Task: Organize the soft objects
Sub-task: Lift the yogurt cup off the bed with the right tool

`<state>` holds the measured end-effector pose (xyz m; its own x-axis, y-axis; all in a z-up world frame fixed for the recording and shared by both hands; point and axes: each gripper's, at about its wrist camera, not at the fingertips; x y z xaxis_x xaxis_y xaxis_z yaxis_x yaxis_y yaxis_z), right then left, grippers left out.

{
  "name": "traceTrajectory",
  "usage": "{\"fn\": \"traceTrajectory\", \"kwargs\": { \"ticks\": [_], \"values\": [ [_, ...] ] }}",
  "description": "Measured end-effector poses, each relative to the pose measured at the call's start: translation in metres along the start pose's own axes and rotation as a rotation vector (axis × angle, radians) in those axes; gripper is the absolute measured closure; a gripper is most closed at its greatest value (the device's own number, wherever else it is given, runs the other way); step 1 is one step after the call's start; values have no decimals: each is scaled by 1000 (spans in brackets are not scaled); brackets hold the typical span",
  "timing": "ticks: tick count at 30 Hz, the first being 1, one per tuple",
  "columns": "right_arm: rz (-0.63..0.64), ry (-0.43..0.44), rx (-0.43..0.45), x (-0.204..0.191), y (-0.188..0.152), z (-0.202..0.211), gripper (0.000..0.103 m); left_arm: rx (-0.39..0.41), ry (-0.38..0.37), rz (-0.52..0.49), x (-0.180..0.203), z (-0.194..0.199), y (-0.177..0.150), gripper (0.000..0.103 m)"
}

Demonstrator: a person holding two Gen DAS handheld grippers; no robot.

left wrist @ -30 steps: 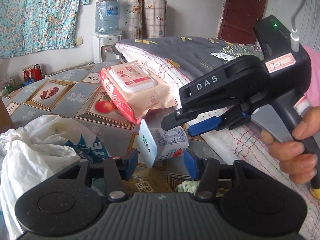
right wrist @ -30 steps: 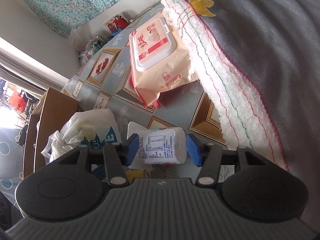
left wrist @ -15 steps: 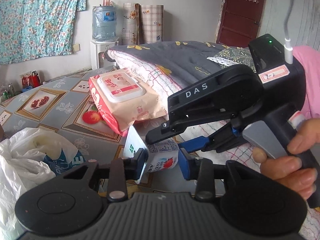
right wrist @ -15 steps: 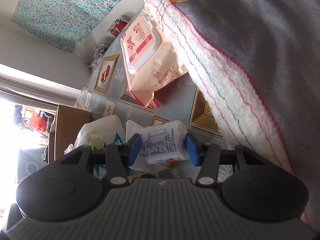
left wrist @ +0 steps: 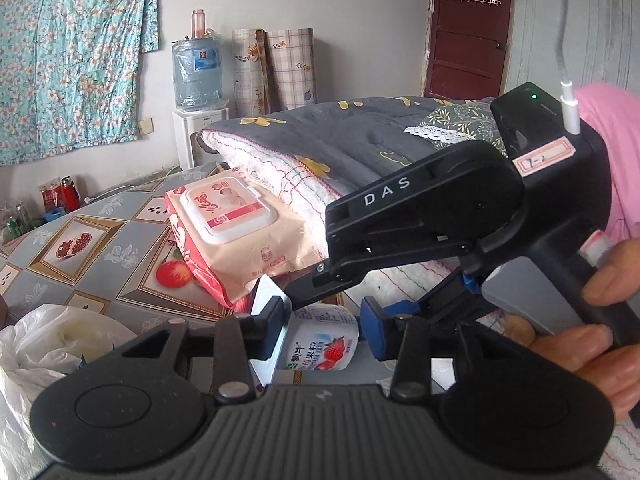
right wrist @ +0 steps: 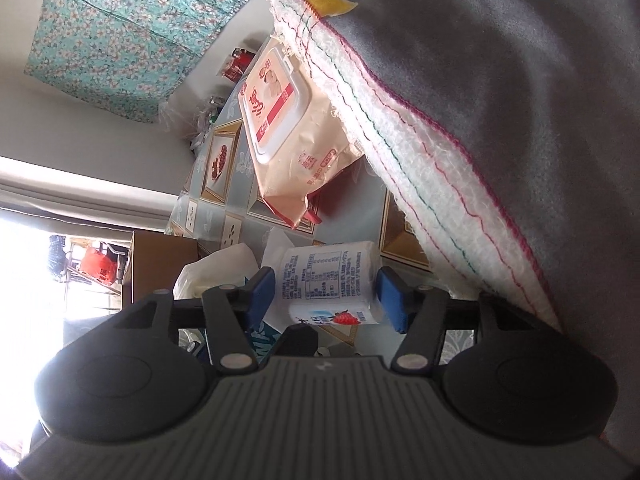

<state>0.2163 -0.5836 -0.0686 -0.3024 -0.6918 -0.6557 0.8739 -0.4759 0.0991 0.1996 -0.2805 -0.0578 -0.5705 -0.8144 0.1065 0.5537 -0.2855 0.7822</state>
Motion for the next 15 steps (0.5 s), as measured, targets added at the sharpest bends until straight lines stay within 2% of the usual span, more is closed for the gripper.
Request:
{"fn": "traceTrajectory", "kwargs": {
  "ticks": [4, 6, 7, 11, 15],
  "values": [
    [-30, 33, -15, 5, 2, -1, 44, 3, 10, -6, -1, -1, -3, 57],
    [-56, 70, -18, 9, 3, -1, 32, 6, 6, 1, -3, -1, -4, 57],
    [-64, 85, -16, 11, 3, 0, 31, 6, 5, 5, -4, -1, -4, 57],
    [-33, 61, -10, 1, 1, 0, 21, 8, -5, 15, -5, 0, -4, 57],
    [-20, 15, -6, -8, 0, -1, 21, 21, -29, 9, 0, 2, -6, 56]
  ]
}}
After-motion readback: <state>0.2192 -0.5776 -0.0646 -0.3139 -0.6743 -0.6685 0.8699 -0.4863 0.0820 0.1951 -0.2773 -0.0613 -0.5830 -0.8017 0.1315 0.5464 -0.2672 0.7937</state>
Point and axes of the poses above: each gripper's, at about its wrist camera, not at the fingertips, and z roughly against the way its jaws point, x to its right, y to its top, and after that the axes turned 7 degrees about -y, right-handed
